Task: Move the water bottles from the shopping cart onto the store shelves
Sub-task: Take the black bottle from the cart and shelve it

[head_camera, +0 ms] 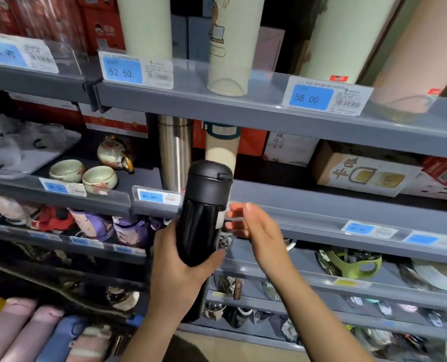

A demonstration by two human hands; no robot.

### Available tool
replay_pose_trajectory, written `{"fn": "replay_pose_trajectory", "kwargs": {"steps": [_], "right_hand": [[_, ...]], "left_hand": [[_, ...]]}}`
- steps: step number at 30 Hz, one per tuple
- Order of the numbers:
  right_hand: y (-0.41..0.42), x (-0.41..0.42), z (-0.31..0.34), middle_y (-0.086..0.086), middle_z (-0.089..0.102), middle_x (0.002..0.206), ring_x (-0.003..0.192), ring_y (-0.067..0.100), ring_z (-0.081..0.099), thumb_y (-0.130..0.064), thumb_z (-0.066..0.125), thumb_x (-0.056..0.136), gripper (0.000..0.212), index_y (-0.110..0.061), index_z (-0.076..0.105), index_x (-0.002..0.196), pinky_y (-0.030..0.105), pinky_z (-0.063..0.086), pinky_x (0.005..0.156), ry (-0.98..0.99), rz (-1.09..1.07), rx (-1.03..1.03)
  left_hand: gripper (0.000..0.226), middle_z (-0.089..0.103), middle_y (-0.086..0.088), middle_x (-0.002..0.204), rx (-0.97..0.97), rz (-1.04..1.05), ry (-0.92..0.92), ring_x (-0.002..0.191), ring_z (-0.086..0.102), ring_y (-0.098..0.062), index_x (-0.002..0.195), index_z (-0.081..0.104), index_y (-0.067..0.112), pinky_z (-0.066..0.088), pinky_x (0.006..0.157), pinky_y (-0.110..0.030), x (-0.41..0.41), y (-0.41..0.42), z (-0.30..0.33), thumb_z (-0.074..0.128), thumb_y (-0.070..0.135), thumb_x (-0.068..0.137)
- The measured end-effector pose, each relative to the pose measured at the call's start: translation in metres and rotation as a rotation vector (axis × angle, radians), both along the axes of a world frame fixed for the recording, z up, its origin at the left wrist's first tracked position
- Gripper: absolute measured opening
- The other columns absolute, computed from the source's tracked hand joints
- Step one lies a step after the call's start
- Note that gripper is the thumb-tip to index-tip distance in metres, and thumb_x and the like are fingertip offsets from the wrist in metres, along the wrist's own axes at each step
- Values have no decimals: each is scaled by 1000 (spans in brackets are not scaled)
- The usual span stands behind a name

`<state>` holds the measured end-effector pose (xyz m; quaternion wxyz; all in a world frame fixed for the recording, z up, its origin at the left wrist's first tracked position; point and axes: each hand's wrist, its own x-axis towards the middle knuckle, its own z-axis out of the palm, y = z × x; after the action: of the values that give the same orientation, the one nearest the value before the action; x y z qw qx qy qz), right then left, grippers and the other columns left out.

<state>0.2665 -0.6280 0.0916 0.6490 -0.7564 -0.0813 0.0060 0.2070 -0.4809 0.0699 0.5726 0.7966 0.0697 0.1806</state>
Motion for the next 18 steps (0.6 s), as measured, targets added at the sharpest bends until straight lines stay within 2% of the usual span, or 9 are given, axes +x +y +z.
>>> {"fn": "replay_pose_trajectory", "kwargs": {"steps": [2, 3, 5, 7, 10, 12, 13, 16, 18], "right_hand": [[-4, -20, -2, -16, 65, 81, 80, 10, 63, -52, 50, 87, 33, -22, 62, 96, 23, 50, 68, 118, 71, 41], [-9, -28, -2, -17, 66, 81, 80, 6, 64, -46, 55, 87, 28, -22, 59, 101, 19, 49, 66, 129, 69, 71], [-24, -35, 3, -12, 70, 91, 87, 2, 66, -31, 72, 81, 32, -23, 57, 109, 17, 50, 71, 153, -24, 149], [-47, -32, 5, -2, 73, 96, 90, 7, 68, -20, 80, 74, 37, -20, 62, 107, 20, 53, 74, 197, -143, 208], [-69, -20, 13, 6, 74, 95, 88, 17, 70, -24, 80, 66, 41, -12, 66, 103, 23, 54, 70, 243, -183, 241], [-75, -11, 18, 4, 74, 91, 83, 15, 70, -27, 83, 64, 41, -14, 66, 99, 21, 53, 64, 237, -223, 264], [-75, -5, 21, 2, 73, 89, 79, 14, 70, -28, 82, 64, 40, -16, 65, 97, 21, 52, 61, 232, -251, 291], [-74, 18, 33, 0, 69, 88, 78, 14, 67, -29, 79, 73, 35, -21, 58, 99, 26, 55, 60, 246, -364, 433], [-74, 34, 41, 1, 69, 96, 86, 16, 68, -28, 73, 80, 33, -22, 57, 108, 34, 58, 73, 266, -472, 584]], "left_hand": [[75, 42, 10, 111, 81, -49, -9, 100, 47, 14, 125, 49, 23, 38, 76, -3, 7, -28, 4, 86, 29, 59], [78, 38, 11, 111, 131, -86, 5, 100, 49, 8, 128, 47, 23, 39, 74, -7, 9, -41, 5, 84, 26, 60], [91, 32, 11, 113, 219, -225, 22, 104, 53, -9, 137, 39, 25, 44, 81, -22, 13, -62, 4, 84, 23, 58], [107, 32, 12, 119, 224, -411, 13, 110, 47, -6, 143, 30, 31, 40, 92, -22, 18, -73, 1, 86, 33, 52], [88, 35, 23, 123, 72, -568, 71, 112, 40, 12, 132, 26, 52, 32, 89, -2, 25, -74, 6, 66, 61, 55], [69, 42, 21, 119, 47, -505, 3, 113, 44, 8, 129, 35, 51, 32, 91, -3, 35, -64, 4, 59, 64, 65], [60, 46, 17, 118, 107, -425, -72, 114, 47, 2, 127, 43, 45, 35, 95, -9, 42, -55, 0, 57, 62, 71], [55, 48, -2, 126, 525, -153, -246, 120, 48, -21, 131, 49, 21, 38, 102, -32, 69, -22, -18, 49, 51, 85], [62, 41, -11, 138, 791, -61, -219, 130, 39, -32, 138, 41, 16, 39, 102, -48, 81, -5, -32, 45, 50, 87]]}}
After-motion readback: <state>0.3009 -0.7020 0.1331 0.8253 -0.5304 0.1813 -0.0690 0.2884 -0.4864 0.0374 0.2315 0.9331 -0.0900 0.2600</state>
